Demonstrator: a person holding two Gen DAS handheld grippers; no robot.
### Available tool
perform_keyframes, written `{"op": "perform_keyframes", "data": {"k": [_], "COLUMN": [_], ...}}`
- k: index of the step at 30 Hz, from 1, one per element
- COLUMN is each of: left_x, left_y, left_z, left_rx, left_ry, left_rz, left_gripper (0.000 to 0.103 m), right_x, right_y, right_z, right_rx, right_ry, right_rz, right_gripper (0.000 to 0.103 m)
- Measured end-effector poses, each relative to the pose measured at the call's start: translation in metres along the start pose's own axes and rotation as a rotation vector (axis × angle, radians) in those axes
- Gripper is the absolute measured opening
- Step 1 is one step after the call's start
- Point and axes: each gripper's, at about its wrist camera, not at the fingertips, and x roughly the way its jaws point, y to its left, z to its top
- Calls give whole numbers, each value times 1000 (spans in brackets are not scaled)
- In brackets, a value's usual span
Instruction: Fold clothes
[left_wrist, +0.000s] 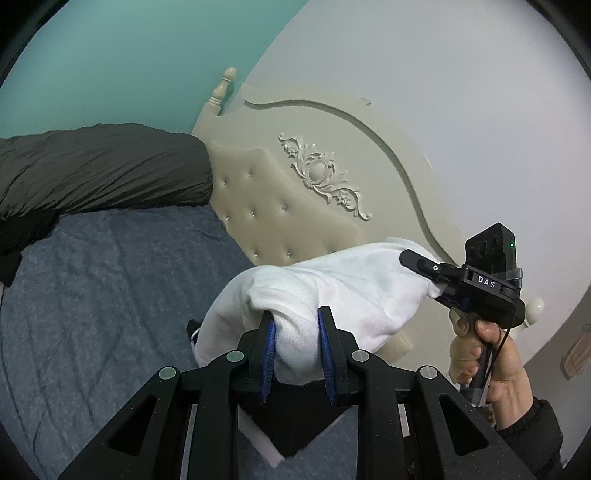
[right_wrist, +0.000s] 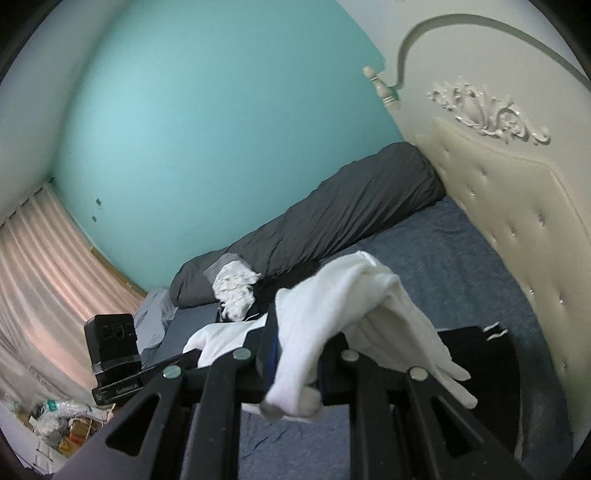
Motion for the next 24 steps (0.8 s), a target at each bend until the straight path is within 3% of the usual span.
{"op": "perform_keyframes", "data": {"k": [14, 19, 24], "left_x": [99, 131, 152], "left_y": [8, 6, 0], "left_z": [26, -8, -59], "left_rx": [-10, -10, -25], "left_ry": [6, 67, 148], "left_rz": [38, 23, -1], "left_gripper": [23, 24, 24], "right_x": [45, 47, 43], "right_y": [-88, -120, -164], "right_z": [48, 40, -3], "right_rx": [-4, 9, 65], "right_ry": [-69, -70, 15], "right_rz": [-59, -76, -136], "right_gripper": [14, 14, 14]}}
